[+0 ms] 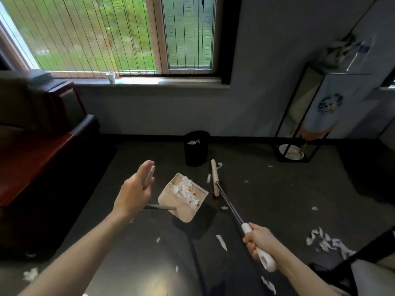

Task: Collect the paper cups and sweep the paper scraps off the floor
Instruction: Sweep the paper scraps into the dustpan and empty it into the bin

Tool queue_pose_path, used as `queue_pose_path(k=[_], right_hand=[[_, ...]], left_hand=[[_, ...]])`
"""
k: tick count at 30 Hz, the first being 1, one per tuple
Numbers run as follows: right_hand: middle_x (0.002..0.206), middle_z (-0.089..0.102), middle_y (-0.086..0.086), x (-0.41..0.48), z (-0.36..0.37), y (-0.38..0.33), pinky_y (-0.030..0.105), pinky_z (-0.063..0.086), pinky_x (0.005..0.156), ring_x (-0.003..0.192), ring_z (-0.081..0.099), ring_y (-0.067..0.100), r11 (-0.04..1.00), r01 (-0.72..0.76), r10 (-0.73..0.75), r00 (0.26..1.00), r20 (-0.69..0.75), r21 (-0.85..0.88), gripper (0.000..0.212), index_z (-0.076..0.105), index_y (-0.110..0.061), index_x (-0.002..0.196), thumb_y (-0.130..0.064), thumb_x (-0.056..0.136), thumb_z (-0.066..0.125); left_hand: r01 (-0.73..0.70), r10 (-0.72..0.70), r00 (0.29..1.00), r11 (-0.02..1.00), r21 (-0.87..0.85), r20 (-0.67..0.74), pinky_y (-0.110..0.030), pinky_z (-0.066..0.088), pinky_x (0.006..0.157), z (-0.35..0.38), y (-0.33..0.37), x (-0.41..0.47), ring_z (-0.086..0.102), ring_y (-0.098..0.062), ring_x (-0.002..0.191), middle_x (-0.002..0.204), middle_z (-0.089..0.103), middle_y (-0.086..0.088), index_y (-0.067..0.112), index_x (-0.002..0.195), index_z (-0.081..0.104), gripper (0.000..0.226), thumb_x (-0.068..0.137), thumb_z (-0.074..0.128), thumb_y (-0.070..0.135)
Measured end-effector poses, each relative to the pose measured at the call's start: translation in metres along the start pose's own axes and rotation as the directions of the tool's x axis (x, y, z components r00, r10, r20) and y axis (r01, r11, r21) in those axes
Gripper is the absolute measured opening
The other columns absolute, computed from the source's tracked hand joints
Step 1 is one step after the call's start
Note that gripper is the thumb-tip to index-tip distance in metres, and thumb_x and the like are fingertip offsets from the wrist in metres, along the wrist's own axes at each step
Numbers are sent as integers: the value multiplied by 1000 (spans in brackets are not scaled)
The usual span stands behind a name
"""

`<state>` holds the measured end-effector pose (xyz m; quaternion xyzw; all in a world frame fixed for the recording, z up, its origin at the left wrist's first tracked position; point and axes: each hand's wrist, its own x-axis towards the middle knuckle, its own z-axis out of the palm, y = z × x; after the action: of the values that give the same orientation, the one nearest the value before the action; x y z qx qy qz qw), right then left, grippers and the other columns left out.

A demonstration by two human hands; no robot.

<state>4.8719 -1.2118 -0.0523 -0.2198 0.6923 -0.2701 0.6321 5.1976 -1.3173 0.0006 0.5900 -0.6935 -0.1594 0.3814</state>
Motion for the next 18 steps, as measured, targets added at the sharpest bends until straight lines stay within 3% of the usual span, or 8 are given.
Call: queue_pose_path(k=[5, 6, 10, 12, 15, 18], right_hand=[[38, 43, 0, 47, 6, -57, 15, 30, 33, 31, 36, 7, 998, 7, -3, 998, -55, 66, 61, 36, -19, 142, 10, 88, 41], [38, 43, 0, 57, 6, -70, 15, 31, 33, 31, 36, 7, 996, 4, 1, 998, -63, 85, 63, 35, -20, 143, 9, 88, 41], [40, 44, 1, 100, 6, -127, 16, 31, 32, 32, 37, 8, 993, 2, 5, 998, -55, 116, 65, 34, -23, 144, 9, 88, 42], [41, 42, 2, 123, 4, -155, 16, 30, 32, 33, 36, 9, 990, 16, -10, 999, -41, 138, 54, 44, -18, 134, 9, 88, 42], [43, 42, 3, 149, 4, -193, 17, 30, 32, 33, 37, 9, 986, 8, -5, 1000, -18, 168, 37, 51, -17, 114, 9, 89, 43], [43, 43, 3, 167, 5, -226, 16, 30, 32, 33, 36, 8, 976, 17, -13, 1000, -21, 218, 32, 53, -19, 99, 9, 90, 42]], left_hand=[[-133, 133, 991, 991, 17, -19, 3, 36, 74, 9, -7, 110, 47, 16, 103, 120, 65, -3, 31, 129, 44, 46, 92, 57, 7], [-161, 162, 987, 987, 28, -22, 1, 37, 76, 10, -7, 133, 51, 10, 105, 120, 65, -5, 27, 131, 44, 46, 92, 57, 7], [-248, 249, 968, 965, 81, 0, -33, 50, 81, 21, -7, 222, 64, -29, 104, 118, 65, -12, 17, 133, 44, 46, 91, 57, 5], [-303, 303, 953, 946, 117, 17, -45, 54, 82, 29, -5, 264, 65, -34, 101, 117, 65, -17, 12, 135, 44, 47, 91, 57, 4], [-388, 382, 921, 904, 179, 72, -51, 55, 79, 40, -4, 321, 66, -37, 94, 112, 65, -22, 7, 137, 43, 48, 91, 57, 4], [-481, 449, 876, 840, 252, 176, -52, 57, 70, 53, -4, 373, 66, -39, 83, 107, 64, -24, 18, 138, 35, 53, 91, 58, 10]])
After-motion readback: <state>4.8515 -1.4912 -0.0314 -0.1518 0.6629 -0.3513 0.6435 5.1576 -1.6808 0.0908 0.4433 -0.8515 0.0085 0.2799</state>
